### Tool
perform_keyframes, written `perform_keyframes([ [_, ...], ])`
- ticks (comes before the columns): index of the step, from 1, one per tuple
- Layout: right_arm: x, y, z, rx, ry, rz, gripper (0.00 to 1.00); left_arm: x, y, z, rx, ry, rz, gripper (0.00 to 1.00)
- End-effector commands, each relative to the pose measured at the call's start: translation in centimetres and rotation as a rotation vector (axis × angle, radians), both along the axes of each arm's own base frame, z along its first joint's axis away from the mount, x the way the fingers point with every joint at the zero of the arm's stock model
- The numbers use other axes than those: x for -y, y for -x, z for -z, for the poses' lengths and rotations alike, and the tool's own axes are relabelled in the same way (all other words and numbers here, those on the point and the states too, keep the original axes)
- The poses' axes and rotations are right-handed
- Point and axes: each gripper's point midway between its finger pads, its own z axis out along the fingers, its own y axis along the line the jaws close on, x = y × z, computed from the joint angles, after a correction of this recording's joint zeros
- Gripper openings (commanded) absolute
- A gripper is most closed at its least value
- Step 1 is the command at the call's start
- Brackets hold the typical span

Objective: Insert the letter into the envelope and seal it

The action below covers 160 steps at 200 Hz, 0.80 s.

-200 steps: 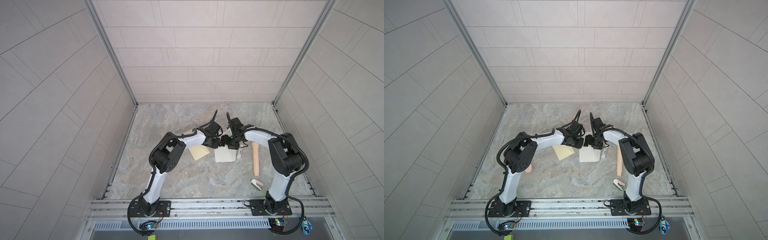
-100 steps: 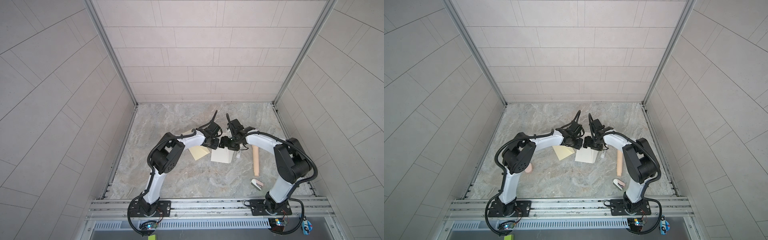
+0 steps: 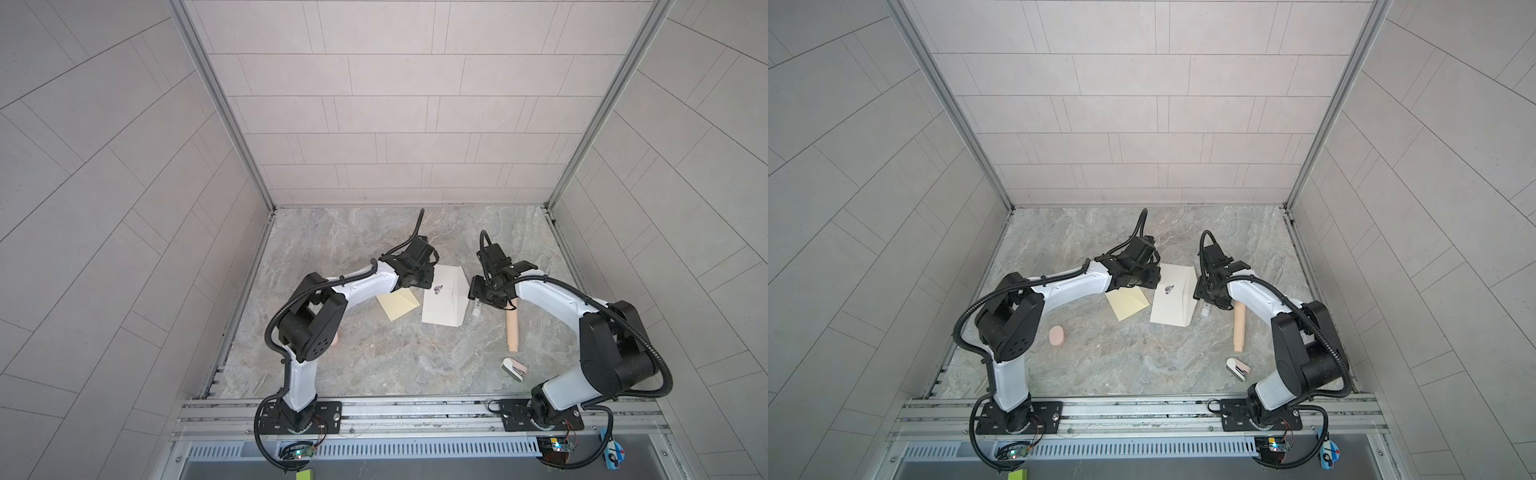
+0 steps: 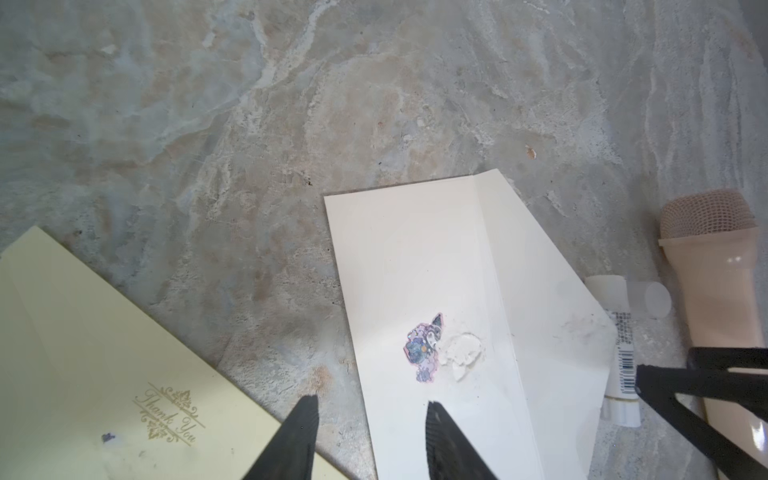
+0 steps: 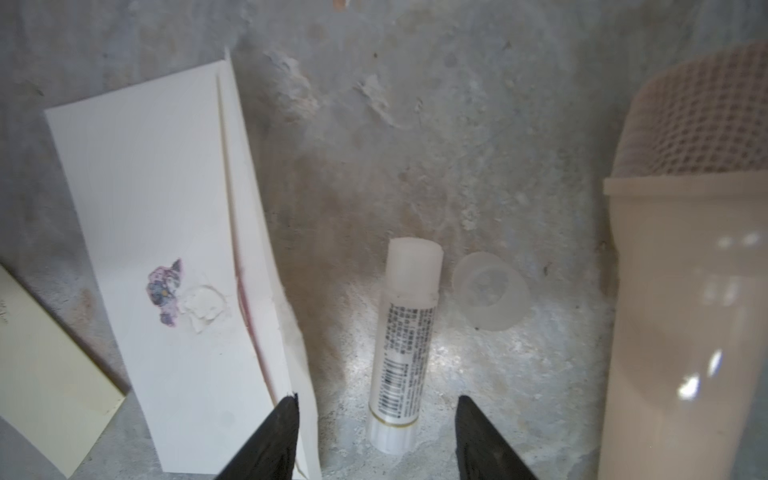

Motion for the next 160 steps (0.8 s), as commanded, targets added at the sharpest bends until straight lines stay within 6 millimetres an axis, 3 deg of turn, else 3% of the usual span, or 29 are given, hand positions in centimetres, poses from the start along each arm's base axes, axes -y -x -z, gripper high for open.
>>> perform_keyframes([
  [1, 0.6, 0.3, 1.0, -0.032, 0.016, 0.029, 0.59, -0.6, 0.1, -0.1, 0.0, 0.013, -0.04, 0.48],
  [51, 0.6, 0.8, 3.0, -0.085, 0.006, 0.014, 0.49, -0.4, 0.5, -0.8, 0.0, 0.027, -0.016, 0.49],
  [89, 0.6, 2.2, 4.4, -0.118, -0.002, 0.01, 0.4, 0.8, 0.1, -2.9, -0.036, 0.144, -0.011, 0.53],
  [103, 0.6, 2.6, 4.4, -0.109, -0.007, 0.0, 0.32, 1.1, -0.2, -3.6, -0.067, 0.199, -0.019, 0.56],
  [130, 0.4, 2.2, 2.6, -0.027, -0.021, -0.059, 0.16, 2.2, -0.2, -5.3, -0.105, 0.279, 0.026, 0.6],
  [160, -1.4, 0.9, -1.9, 0.147, -0.095, -0.187, 0.07, 4.3, 1.0, -8.2, -0.133, 0.405, 0.14, 0.65],
])
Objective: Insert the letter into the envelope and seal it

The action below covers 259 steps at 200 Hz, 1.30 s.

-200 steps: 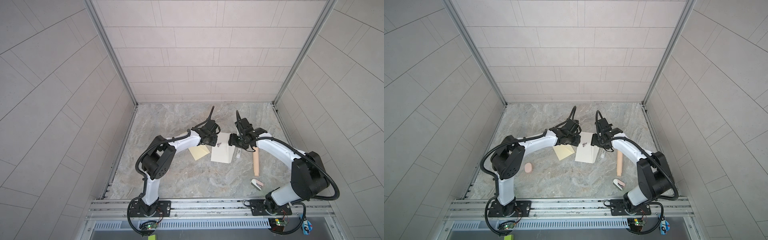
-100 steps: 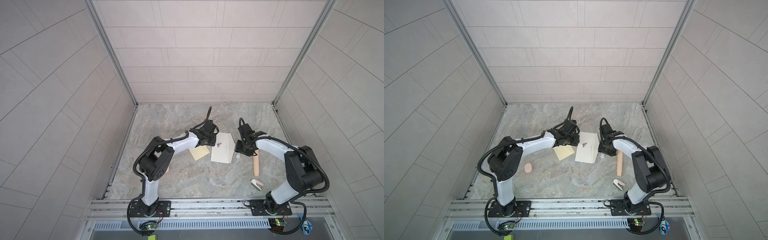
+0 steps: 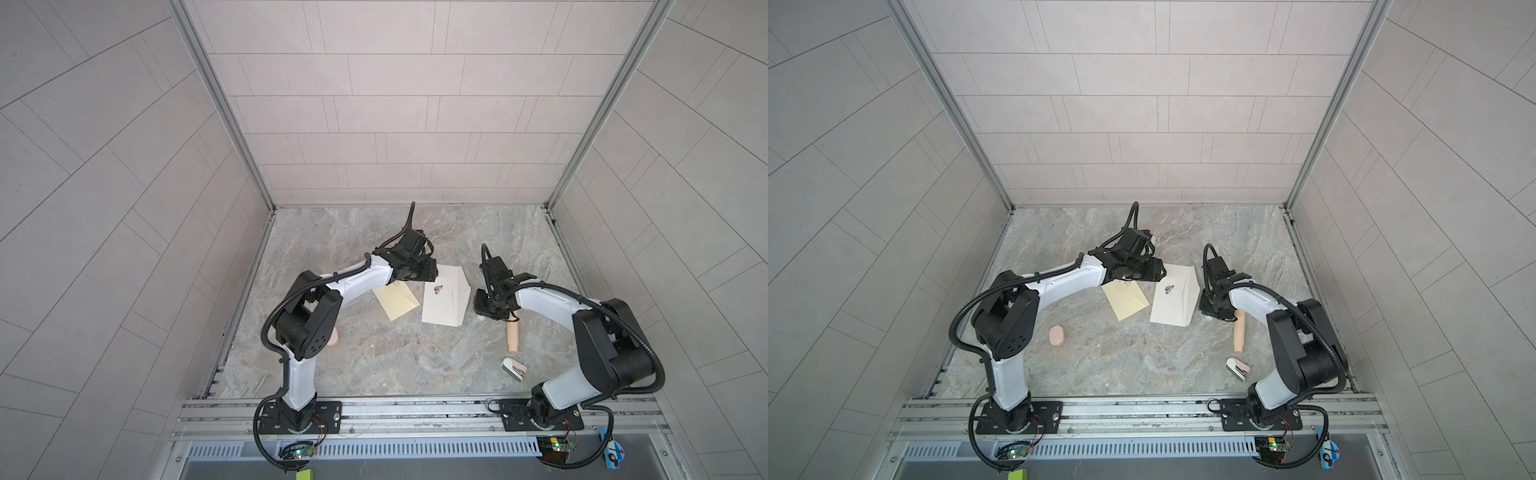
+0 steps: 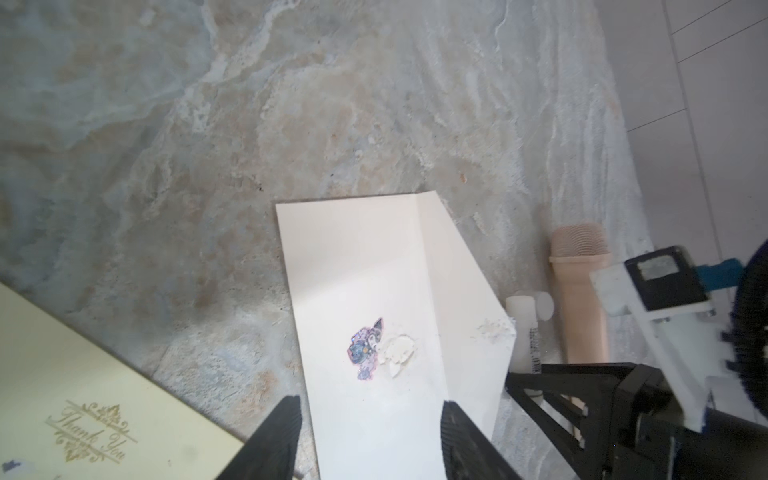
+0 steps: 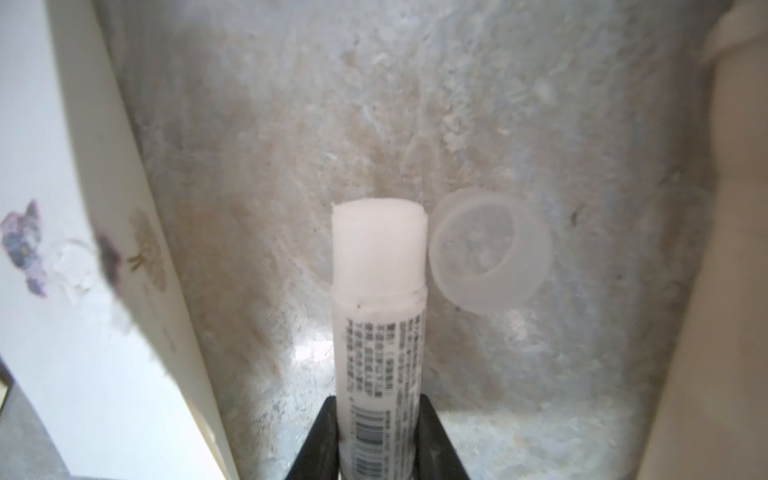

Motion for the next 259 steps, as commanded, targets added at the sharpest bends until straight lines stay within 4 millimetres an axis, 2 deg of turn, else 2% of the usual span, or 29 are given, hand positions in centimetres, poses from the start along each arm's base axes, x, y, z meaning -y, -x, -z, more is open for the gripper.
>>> perform_keyframes([
  [1, -1.6, -1.5, -4.4, 0.171, -0.07, -0.115, 0.07, 2.4, 1.4, -4.9, -0.006, 0.172, 0.108, 0.65],
  [25, -4.8, -2.3, -8.9, 0.319, -0.218, -0.252, 0.07, 4.3, 3.0, -7.0, -0.05, 0.307, 0.205, 0.73],
  [46, -7.9, -2.3, -11.8, 0.393, -0.331, -0.355, 0.07, 5.2, 3.7, -8.1, -0.071, 0.381, 0.248, 0.77],
  [63, -9.6, -2.2, -12.8, 0.402, -0.361, -0.411, 0.07, 5.4, 3.9, -8.6, -0.067, 0.411, 0.261, 0.78],
  [80, -10.4, -2.3, -13.2, 0.402, -0.353, -0.438, 0.07, 5.2, 3.9, -8.1, -0.076, 0.403, 0.254, 0.76],
  [94, -10.9, -2.6, -13.5, 0.414, -0.366, -0.439, 0.07, 5.2, 4.1, -7.5, -0.094, 0.396, 0.253, 0.7],
  [112, -11.1, -3.2, -13.9, 0.432, -0.371, -0.422, 0.07, 5.2, 4.3, -6.9, -0.113, 0.393, 0.253, 0.56],
  [122, -11.2, -3.4, -13.9, 0.435, -0.37, -0.418, 0.07, 5.2, 4.4, -6.6, -0.123, 0.395, 0.253, 0.43],
  [147, -11.0, -4.1, -14.3, 0.448, -0.355, -0.403, 0.08, 5.3, 4.4, -6.6, -0.14, 0.413, 0.241, 0.2],
  [154, -11.0, -4.2, -14.4, 0.45, -0.352, -0.401, 0.12, 5.2, 4.1, -6.6, -0.138, 0.413, 0.228, 0.16],
  [159, -11.0, -4.3, -14.4, 0.452, -0.351, -0.398, 0.2, 5.1, 4.0, -6.6, -0.136, 0.41, 0.216, 0.15],
  [163, -11.0, -4.3, -14.6, 0.453, -0.353, -0.398, 0.32, 4.8, 3.7, -6.5, -0.135, 0.405, 0.2, 0.15],
  [170, -11.0, -4.3, -14.8, 0.453, -0.359, -0.398, 0.48, 4.3, 3.1, -6.6, -0.124, 0.397, 0.17, 0.1],
  [177, -11.3, -4.2, -15.2, 0.456, -0.382, -0.408, 0.59, 3.4, 2.3, -6.4, -0.133, 0.397, 0.102, 0.08],
  [182, -11.7, -4.0, -15.5, 0.459, -0.417, -0.426, 0.64, 2.8, 1.6, -6.6, -0.127, 0.409, 0.056, 0.07],
  [204, -12.6, -4.2, -17.1, 0.481, -0.581, -0.415, 0.67, -0.2, -1.4, -7.7, -0.096, 0.523, -0.151, 0.0],
  [214, -12.8, -4.7, -17.8, 0.505, -0.643, -0.392, 0.68, -1.4, -2.5, -8.9, -0.049, 0.585, -0.225, 0.0],
  [259, -13.1, -7.1, -20.4, 0.592, -0.82, -0.224, 0.68, -2.9, -3.5, -13.5, 0.044, 0.783, -0.337, 0.0],
])
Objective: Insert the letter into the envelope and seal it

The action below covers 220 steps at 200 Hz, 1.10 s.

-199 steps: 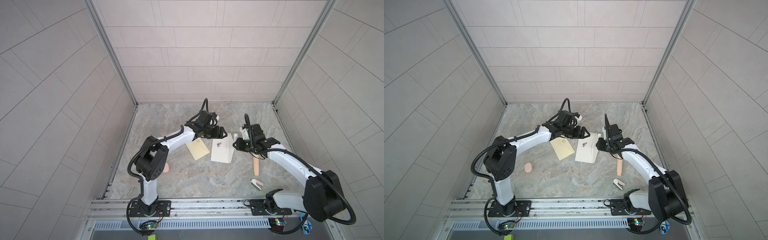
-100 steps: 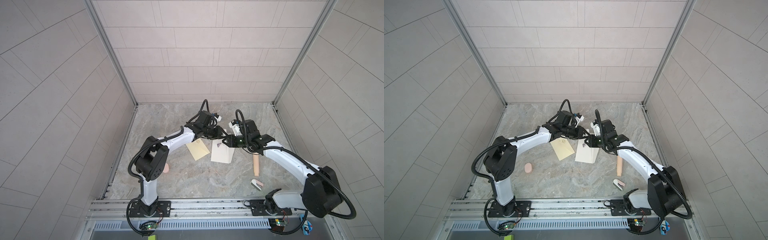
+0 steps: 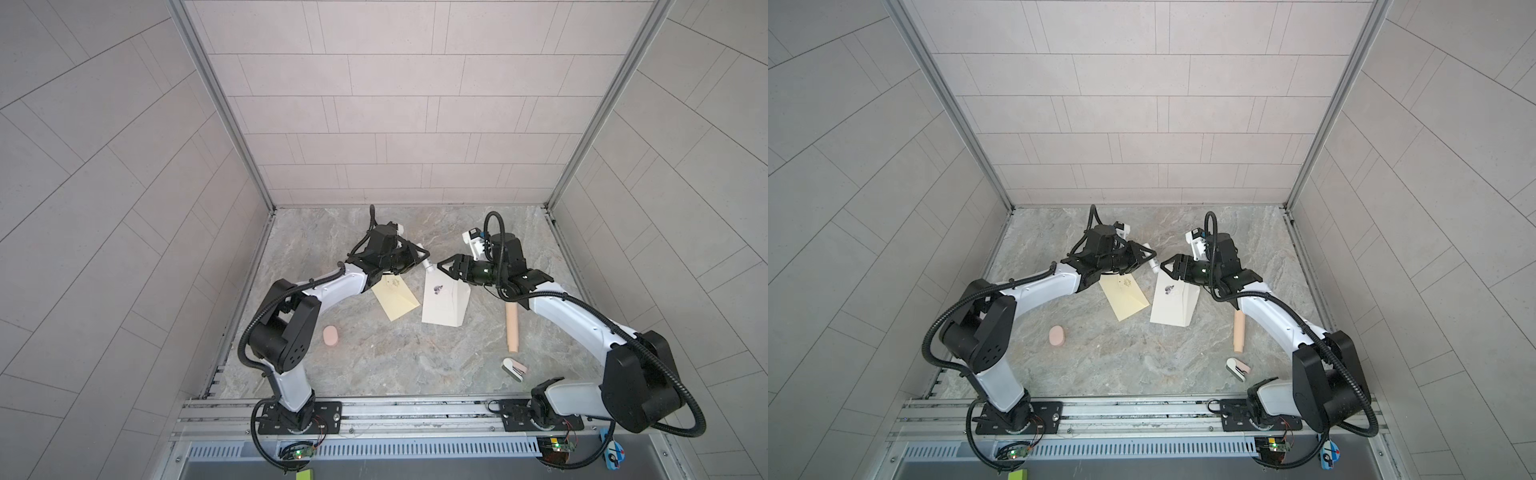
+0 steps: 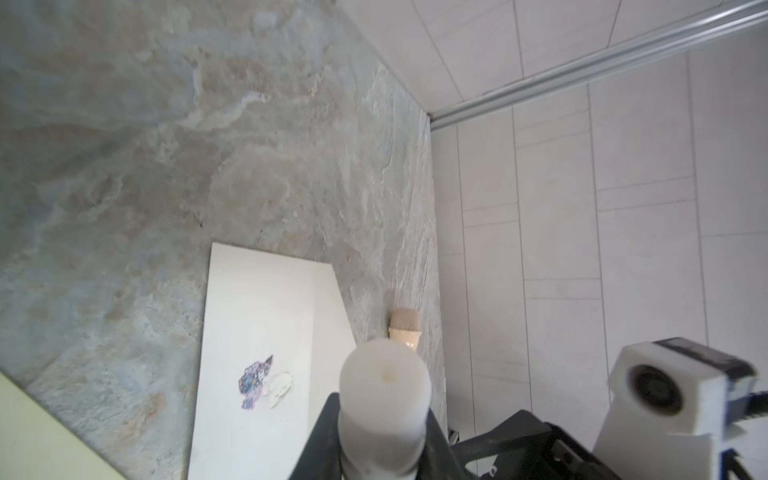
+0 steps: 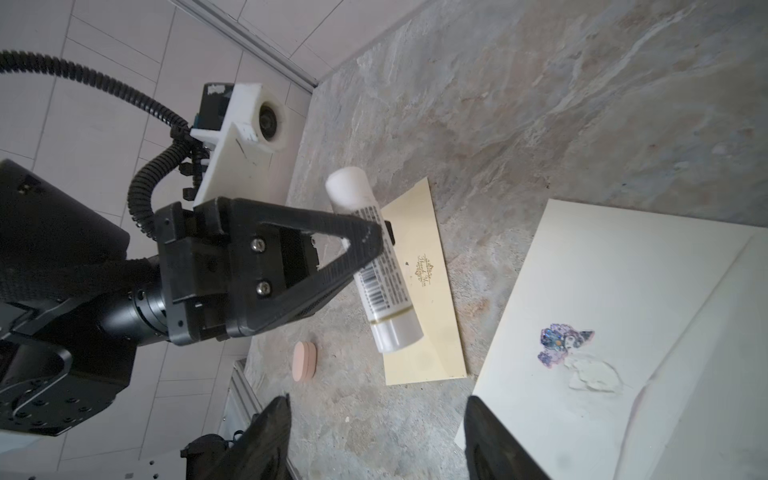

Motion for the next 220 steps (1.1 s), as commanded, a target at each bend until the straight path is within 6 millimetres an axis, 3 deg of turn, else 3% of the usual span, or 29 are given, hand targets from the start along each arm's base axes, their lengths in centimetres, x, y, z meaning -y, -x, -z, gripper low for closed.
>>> perform_keyframes([
  [1, -0.8, -1.5, -3.5, 0.047, -0.174, 0.046, 0.68, -0.2, -1.0, -7.0, 0.125, 0.216, -0.107, 0.0],
  [42, -0.4, -2.9, -5.3, 0.102, -0.227, 0.116, 0.67, -0.5, -1.3, -8.7, 0.114, 0.358, -0.159, 0.0],
  [91, -1.1, -4.1, -5.7, 0.111, -0.283, 0.112, 0.58, 0.1, -1.0, -9.1, 0.119, 0.404, -0.153, 0.0],
  [197, -1.6, -5.4, -6.9, 0.144, -0.345, 0.121, 0.37, 1.7, -0.3, -7.1, 0.065, 0.442, -0.153, 0.0],
  [220, -1.2, -5.5, -6.9, 0.154, -0.339, 0.151, 0.24, 2.0, -0.2, -6.5, 0.051, 0.434, -0.153, 0.0],
])
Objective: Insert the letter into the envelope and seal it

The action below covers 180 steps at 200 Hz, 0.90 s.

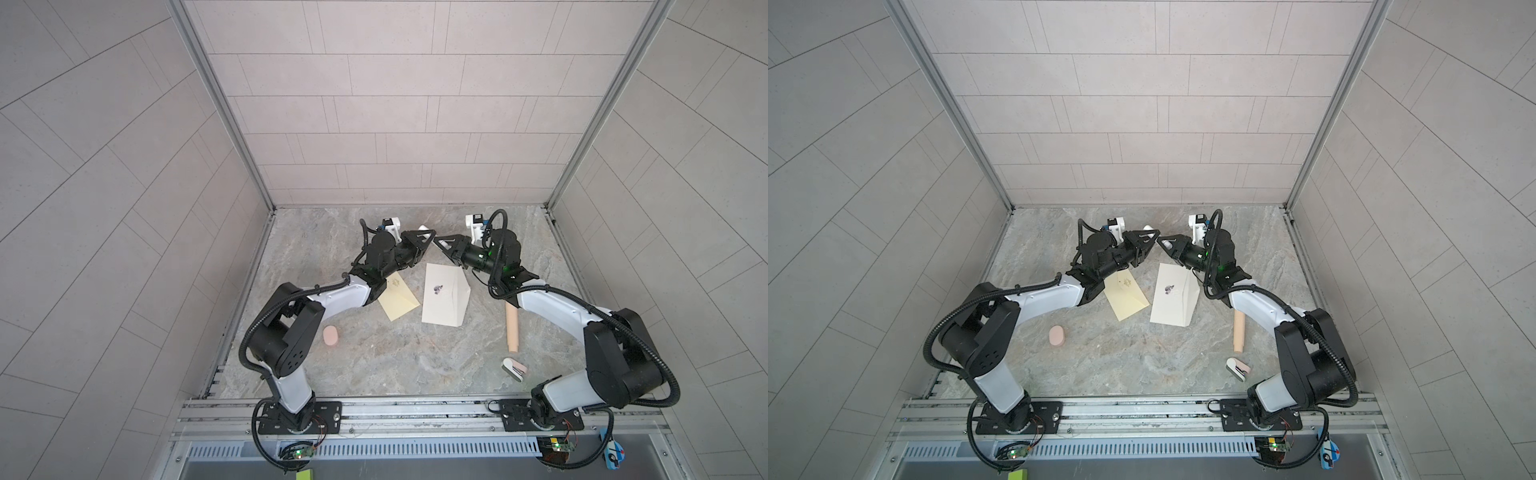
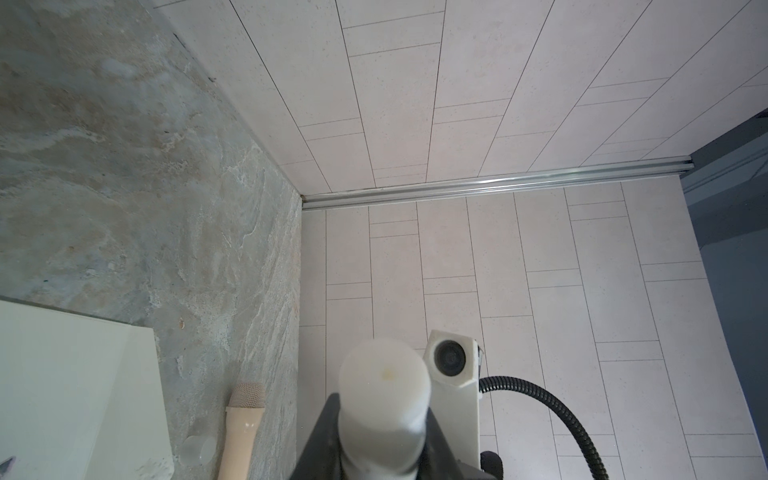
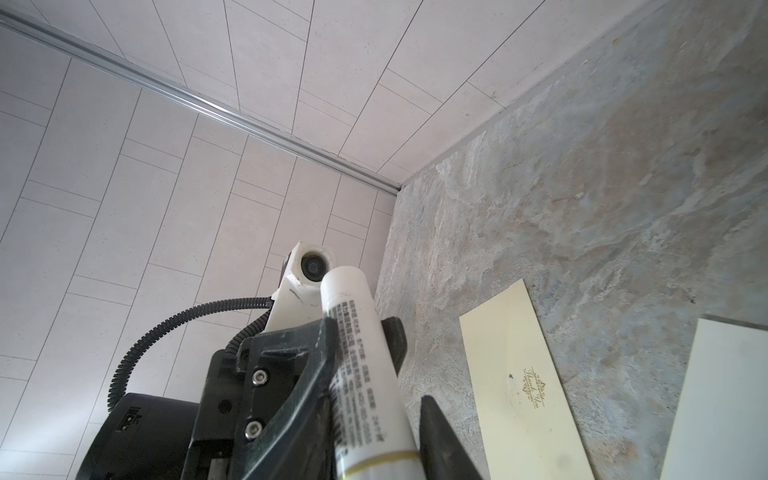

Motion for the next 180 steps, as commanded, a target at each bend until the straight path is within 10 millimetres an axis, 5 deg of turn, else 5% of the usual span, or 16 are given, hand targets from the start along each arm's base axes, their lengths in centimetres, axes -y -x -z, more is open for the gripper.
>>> perform_keyframes([
  [1, 0.3, -0.6, -1.9, 0.051, -0.024, 0.041, 0.23, 0.5, 0.3, -0.1, 0.022, 0.009, 0.009, 0.0],
  [32, 1.8, -0.7, -0.7, 0.019, 0.087, 0.122, 0.07, 0.4, 0.5, 0.3, 0.018, -0.01, 0.006, 0.01],
  [62, 3.9, 0.2, 1.2, -0.06, 0.33, 0.165, 0.0, -2.2, 0.2, 1.6, 0.008, -0.111, -0.041, 0.45],
  [77, 5.3, 1.2, 2.5, -0.152, 0.517, 0.144, 0.0, -4.3, 0.2, 3.3, -0.026, -0.221, -0.065, 0.54],
  [109, 7.3, 4.4, 5.8, -0.383, 0.856, -0.045, 0.0, -7.7, 1.6, 8.3, -0.134, -0.64, -0.017, 0.56],
  [135, 7.8, 6.4, 8.3, -0.52, 1.008, -0.18, 0.0, -7.8, 2.6, 10.5, -0.162, -0.801, 0.076, 0.56],
  [180, 7.0, 6.6, 11.9, -0.583, 1.151, -0.266, 0.0, -5.7, 3.9, 13.5, -0.175, -0.893, 0.209, 0.55],
])
